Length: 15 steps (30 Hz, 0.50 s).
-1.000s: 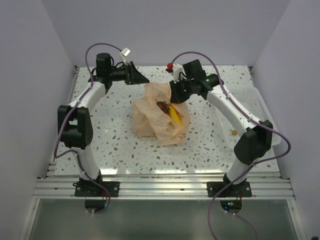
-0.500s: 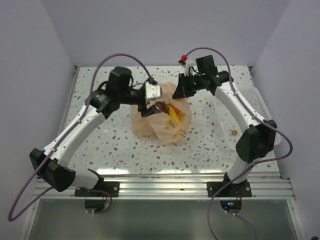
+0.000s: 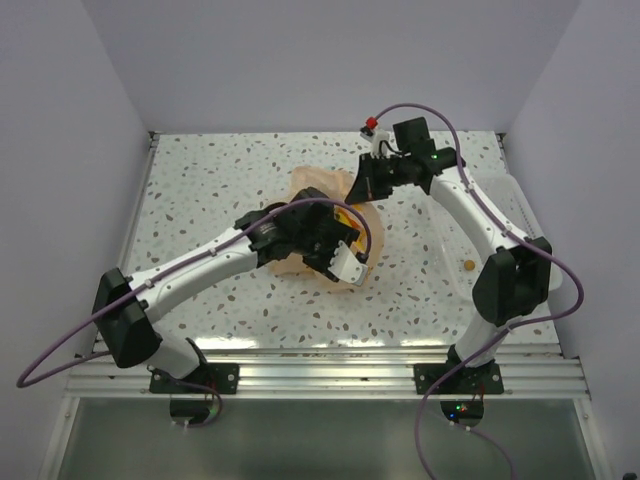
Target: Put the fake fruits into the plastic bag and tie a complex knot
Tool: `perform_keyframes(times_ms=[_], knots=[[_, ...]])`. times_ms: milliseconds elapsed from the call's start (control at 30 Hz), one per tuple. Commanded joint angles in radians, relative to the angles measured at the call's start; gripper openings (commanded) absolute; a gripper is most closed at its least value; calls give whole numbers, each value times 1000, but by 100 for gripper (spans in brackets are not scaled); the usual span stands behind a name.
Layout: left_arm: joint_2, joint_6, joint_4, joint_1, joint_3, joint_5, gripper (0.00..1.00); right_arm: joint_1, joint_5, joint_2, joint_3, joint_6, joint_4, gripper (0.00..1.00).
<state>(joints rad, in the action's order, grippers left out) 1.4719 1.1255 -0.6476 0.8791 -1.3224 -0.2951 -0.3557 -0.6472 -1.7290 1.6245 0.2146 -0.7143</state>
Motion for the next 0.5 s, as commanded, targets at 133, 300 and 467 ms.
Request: perform_keyframes(times_ms=[133,300,467], knots=[[74,105,52,61,-51,73,65,26,-49,20,-12,37,52,0],[134,105,117,78,-49,112,63,34,-71,26,-15,52,67,0],[189,120,223,109,-38,197,58,34,-95,25,-18,69,76,0]])
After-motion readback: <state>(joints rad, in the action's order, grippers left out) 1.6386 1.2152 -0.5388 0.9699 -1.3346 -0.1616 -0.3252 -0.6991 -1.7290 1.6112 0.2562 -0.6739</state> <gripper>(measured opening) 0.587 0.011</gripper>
